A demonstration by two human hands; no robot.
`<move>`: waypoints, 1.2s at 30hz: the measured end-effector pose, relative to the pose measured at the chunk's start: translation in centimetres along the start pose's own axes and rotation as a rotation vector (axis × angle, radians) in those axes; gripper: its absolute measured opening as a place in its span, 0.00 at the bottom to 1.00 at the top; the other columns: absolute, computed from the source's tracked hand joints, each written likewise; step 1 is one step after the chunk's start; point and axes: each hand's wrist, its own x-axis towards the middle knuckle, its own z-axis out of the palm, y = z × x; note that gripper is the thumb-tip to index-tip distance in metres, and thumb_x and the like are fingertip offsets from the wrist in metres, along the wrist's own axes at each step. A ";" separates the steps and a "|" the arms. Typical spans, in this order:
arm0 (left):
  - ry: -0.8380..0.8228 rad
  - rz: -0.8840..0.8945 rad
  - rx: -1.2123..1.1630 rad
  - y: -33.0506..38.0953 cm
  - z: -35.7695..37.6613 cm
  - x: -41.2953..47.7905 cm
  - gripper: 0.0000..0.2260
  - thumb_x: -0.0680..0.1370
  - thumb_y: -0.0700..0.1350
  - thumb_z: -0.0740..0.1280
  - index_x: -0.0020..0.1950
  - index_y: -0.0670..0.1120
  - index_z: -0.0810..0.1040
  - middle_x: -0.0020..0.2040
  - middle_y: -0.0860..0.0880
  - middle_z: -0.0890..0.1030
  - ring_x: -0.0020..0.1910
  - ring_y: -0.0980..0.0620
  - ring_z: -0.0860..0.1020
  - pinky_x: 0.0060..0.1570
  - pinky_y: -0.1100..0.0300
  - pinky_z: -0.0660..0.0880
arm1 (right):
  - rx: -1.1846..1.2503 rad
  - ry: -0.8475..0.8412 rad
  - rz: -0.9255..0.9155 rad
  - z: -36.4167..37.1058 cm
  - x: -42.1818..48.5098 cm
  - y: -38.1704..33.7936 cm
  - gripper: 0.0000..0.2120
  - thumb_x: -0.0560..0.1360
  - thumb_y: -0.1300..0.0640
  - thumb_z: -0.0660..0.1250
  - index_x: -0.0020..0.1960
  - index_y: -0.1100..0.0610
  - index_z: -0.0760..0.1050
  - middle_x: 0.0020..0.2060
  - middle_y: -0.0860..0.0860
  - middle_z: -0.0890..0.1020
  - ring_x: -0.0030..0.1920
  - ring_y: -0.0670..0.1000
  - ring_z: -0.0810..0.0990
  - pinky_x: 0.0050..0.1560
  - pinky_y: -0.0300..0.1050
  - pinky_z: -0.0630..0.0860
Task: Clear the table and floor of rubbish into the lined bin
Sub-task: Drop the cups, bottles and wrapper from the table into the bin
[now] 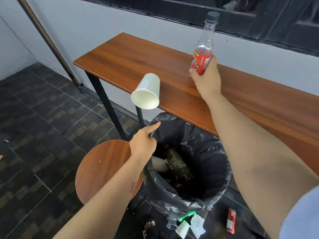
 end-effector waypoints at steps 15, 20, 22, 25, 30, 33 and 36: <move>0.054 0.044 -0.029 0.0 0.7 -1.2 0.31 0.76 0.30 0.56 0.66 0.63 0.75 0.66 0.55 0.76 0.53 0.51 0.78 0.31 0.71 0.68 | 0.107 -0.048 -0.034 -4.0 -5.4 0.9 0.31 0.70 0.45 0.75 0.66 0.51 0.63 0.58 0.45 0.75 0.53 0.44 0.76 0.47 0.34 0.75; 0.052 0.034 -0.044 0.4 1.0 -3.1 0.31 0.76 0.31 0.56 0.66 0.65 0.74 0.64 0.55 0.78 0.34 0.60 0.72 0.23 0.71 0.63 | 0.115 -0.139 -0.046 -7.5 -10.0 0.9 0.30 0.69 0.46 0.76 0.63 0.47 0.62 0.53 0.43 0.76 0.45 0.42 0.79 0.39 0.29 0.73; 0.057 0.030 -0.058 0.3 0.9 -4.1 0.32 0.75 0.30 0.55 0.66 0.65 0.74 0.65 0.55 0.77 0.34 0.59 0.73 0.22 0.71 0.63 | 0.095 -0.203 -0.068 -9.0 -12.3 0.6 0.29 0.67 0.44 0.76 0.60 0.45 0.62 0.50 0.41 0.77 0.43 0.40 0.79 0.37 0.29 0.73; 0.080 0.051 -0.060 0.3 1.0 -5.6 0.33 0.74 0.30 0.54 0.65 0.65 0.75 0.65 0.55 0.77 0.44 0.56 0.76 0.29 0.68 0.65 | 0.071 -0.324 -0.091 -11.2 -16.1 0.4 0.28 0.64 0.40 0.75 0.56 0.43 0.64 0.45 0.38 0.80 0.42 0.39 0.81 0.36 0.30 0.74; 0.113 0.044 -0.108 -0.2 0.9 -7.8 0.33 0.74 0.31 0.54 0.64 0.65 0.75 0.65 0.55 0.77 0.51 0.47 0.80 0.35 0.63 0.70 | -0.147 -0.690 -0.070 -12.8 -21.4 2.3 0.27 0.59 0.34 0.73 0.52 0.40 0.65 0.43 0.40 0.82 0.38 0.41 0.82 0.36 0.40 0.79; 0.129 0.038 -0.141 -0.7 0.7 -8.9 0.31 0.75 0.31 0.55 0.64 0.65 0.75 0.67 0.55 0.76 0.47 0.46 0.81 0.32 0.64 0.71 | -0.317 -0.965 0.037 -12.1 -23.8 5.2 0.26 0.58 0.34 0.72 0.50 0.41 0.67 0.44 0.42 0.81 0.39 0.41 0.83 0.36 0.39 0.78; 0.141 0.027 -0.141 -0.8 0.4 -9.6 0.30 0.76 0.31 0.56 0.64 0.65 0.76 0.67 0.54 0.76 0.48 0.44 0.81 0.35 0.60 0.74 | -0.586 -1.039 0.058 -9.8 -25.4 7.6 0.28 0.60 0.35 0.72 0.52 0.48 0.67 0.46 0.45 0.77 0.42 0.46 0.78 0.38 0.44 0.76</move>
